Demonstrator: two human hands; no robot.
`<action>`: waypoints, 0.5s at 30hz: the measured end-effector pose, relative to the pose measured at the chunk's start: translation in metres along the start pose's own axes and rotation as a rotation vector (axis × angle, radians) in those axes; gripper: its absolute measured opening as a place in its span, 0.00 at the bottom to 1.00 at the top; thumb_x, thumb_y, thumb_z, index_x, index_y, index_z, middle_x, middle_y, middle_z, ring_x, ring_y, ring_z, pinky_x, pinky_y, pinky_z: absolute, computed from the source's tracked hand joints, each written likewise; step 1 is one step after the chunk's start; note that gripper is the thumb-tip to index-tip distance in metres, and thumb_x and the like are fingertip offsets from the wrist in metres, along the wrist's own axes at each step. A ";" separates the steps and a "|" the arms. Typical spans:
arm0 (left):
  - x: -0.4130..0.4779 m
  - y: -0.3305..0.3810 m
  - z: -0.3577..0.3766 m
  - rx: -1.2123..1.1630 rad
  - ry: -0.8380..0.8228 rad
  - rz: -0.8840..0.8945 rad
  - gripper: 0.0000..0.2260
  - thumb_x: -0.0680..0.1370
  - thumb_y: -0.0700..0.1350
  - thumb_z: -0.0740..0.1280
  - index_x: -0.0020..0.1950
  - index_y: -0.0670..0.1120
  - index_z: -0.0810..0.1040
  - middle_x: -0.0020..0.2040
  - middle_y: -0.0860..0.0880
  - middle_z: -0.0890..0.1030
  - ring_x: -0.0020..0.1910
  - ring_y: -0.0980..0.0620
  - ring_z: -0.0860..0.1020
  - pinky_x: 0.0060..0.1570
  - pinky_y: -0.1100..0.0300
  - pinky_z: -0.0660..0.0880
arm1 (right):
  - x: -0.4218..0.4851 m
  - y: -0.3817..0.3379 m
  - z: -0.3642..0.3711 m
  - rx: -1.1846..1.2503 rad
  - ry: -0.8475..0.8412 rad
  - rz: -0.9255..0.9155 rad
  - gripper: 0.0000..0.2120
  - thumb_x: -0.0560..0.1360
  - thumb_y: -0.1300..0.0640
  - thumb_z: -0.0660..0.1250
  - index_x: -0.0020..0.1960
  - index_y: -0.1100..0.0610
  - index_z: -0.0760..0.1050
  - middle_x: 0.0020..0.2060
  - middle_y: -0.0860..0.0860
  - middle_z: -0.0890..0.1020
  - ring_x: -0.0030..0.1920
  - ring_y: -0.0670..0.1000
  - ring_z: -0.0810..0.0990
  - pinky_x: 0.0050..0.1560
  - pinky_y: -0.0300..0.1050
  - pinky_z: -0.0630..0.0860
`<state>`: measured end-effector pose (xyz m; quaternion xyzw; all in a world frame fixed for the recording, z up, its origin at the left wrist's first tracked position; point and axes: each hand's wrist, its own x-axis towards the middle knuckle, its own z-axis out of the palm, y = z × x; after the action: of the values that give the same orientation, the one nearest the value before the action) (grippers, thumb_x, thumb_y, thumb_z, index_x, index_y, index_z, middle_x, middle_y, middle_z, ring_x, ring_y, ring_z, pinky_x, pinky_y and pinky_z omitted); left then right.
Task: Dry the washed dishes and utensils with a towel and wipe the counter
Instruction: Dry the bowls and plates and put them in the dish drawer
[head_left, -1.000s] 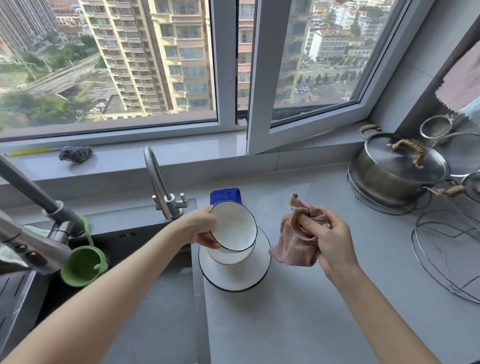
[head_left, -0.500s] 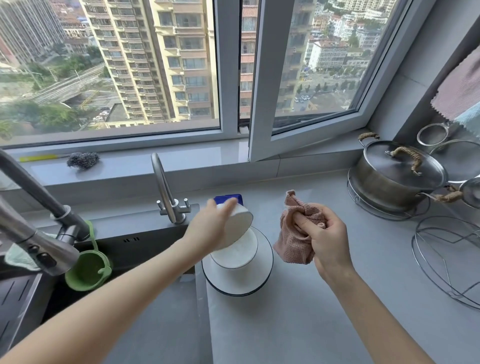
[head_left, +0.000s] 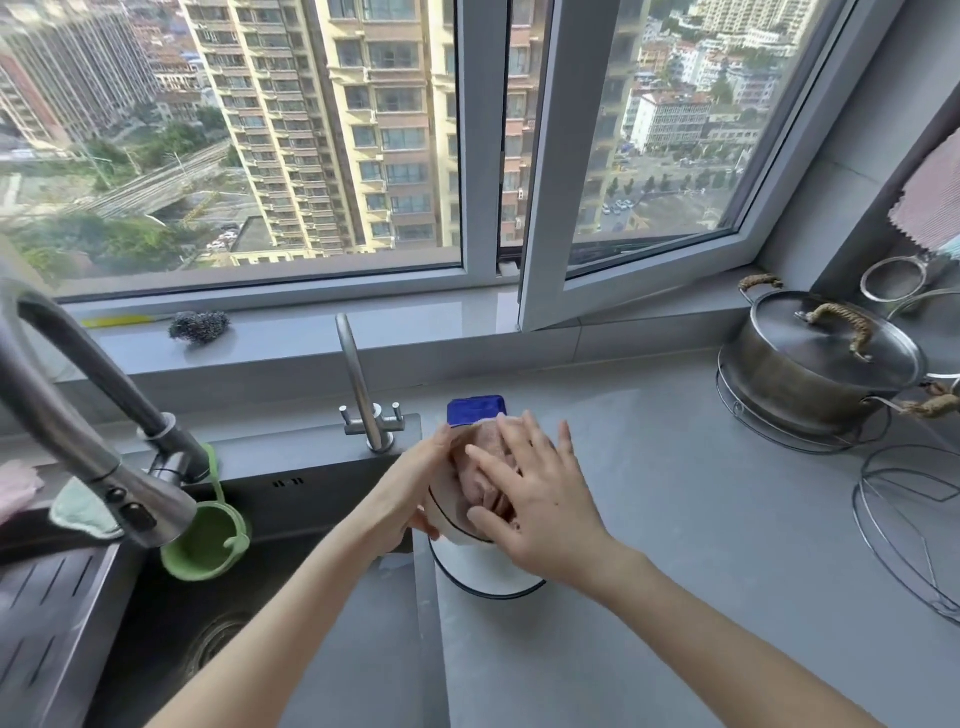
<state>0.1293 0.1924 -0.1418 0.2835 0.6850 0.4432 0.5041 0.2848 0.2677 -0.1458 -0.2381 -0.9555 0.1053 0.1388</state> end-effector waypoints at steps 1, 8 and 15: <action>-0.005 -0.001 -0.002 0.006 -0.027 -0.004 0.23 0.75 0.69 0.50 0.59 0.62 0.77 0.43 0.49 0.83 0.33 0.49 0.79 0.28 0.61 0.70 | -0.004 0.001 -0.006 0.087 -0.099 -0.032 0.35 0.73 0.29 0.48 0.75 0.44 0.59 0.77 0.55 0.57 0.77 0.56 0.51 0.75 0.62 0.47; -0.031 -0.010 -0.010 -0.135 -0.093 -0.061 0.21 0.80 0.60 0.50 0.61 0.54 0.77 0.53 0.48 0.83 0.42 0.55 0.82 0.32 0.63 0.76 | -0.029 0.008 -0.028 0.258 0.026 -0.058 0.37 0.73 0.30 0.55 0.77 0.43 0.51 0.75 0.53 0.60 0.76 0.52 0.56 0.75 0.53 0.54; -0.044 -0.022 0.008 -0.254 -0.086 0.001 0.24 0.73 0.64 0.59 0.60 0.52 0.79 0.57 0.45 0.82 0.57 0.43 0.80 0.56 0.43 0.74 | -0.040 -0.041 -0.001 0.046 -0.065 -0.208 0.28 0.83 0.44 0.41 0.75 0.60 0.60 0.75 0.61 0.58 0.76 0.64 0.53 0.72 0.60 0.50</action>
<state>0.1526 0.1486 -0.1433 0.2365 0.6008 0.5140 0.5647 0.3021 0.2133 -0.1427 -0.1310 -0.9763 0.1201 0.1234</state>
